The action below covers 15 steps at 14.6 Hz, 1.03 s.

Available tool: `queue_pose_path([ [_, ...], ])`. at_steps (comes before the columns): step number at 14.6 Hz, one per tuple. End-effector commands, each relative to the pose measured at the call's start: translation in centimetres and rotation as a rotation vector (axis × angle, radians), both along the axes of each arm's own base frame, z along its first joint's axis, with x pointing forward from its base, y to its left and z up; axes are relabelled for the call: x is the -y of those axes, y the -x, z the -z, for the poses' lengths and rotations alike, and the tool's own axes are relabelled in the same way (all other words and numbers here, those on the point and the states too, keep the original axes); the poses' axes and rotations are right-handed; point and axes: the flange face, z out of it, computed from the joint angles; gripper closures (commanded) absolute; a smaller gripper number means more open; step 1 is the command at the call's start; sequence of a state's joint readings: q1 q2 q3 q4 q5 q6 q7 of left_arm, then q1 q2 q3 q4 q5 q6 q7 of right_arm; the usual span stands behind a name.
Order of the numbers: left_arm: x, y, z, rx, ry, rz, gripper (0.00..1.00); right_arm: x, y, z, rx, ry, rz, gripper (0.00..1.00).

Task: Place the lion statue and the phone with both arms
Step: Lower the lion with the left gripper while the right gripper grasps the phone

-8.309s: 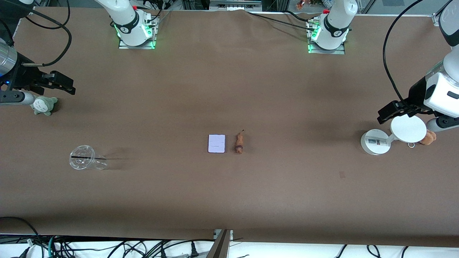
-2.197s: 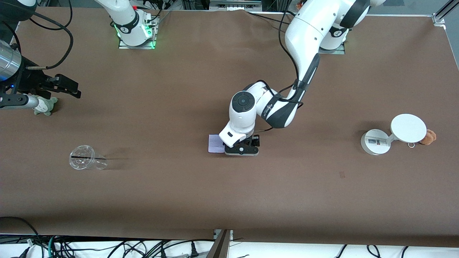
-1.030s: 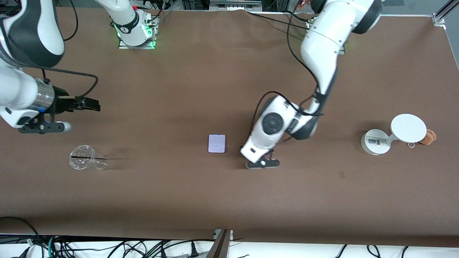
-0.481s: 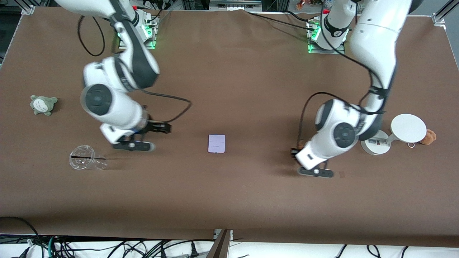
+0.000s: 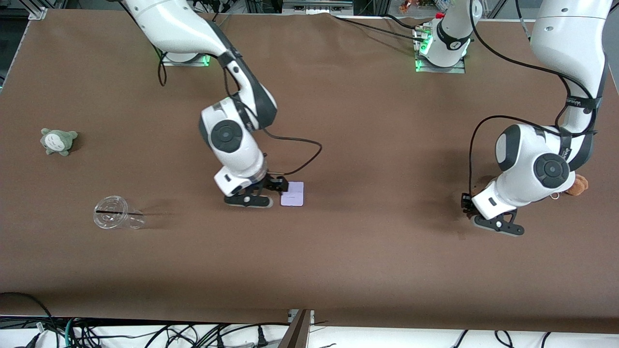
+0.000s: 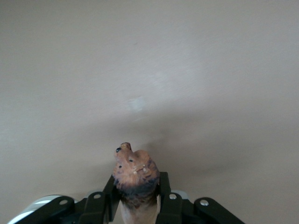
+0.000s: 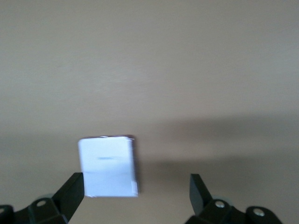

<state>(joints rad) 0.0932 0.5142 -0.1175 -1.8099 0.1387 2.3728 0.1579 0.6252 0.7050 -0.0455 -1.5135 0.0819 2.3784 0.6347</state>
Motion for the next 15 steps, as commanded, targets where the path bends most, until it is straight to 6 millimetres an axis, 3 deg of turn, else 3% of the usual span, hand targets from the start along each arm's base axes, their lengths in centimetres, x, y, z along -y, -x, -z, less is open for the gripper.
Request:
queue_pose_path([
  [1,-1.3,2.9,1.8,0.045,-0.013,0.027,1.0,-2.4,0.5,2.5,0.053,-0.024,0.004,0.0],
  [5,-1.0,5.1,4.6,0.106,0.009,0.039,1.0,-3.2,0.9,5.1,0.076,-0.021,-0.021,0.0],
  [10,-0.8,5.1,5.5,0.097,0.019,-0.022,1.0,-4.3,0.9,5.6,0.11,0.014,-0.076,0.0],
  [15,-0.1,5.0,6.1,0.092,0.03,-0.101,1.0,-5.3,1.0,7.3,0.111,0.024,-0.094,0.0],
])
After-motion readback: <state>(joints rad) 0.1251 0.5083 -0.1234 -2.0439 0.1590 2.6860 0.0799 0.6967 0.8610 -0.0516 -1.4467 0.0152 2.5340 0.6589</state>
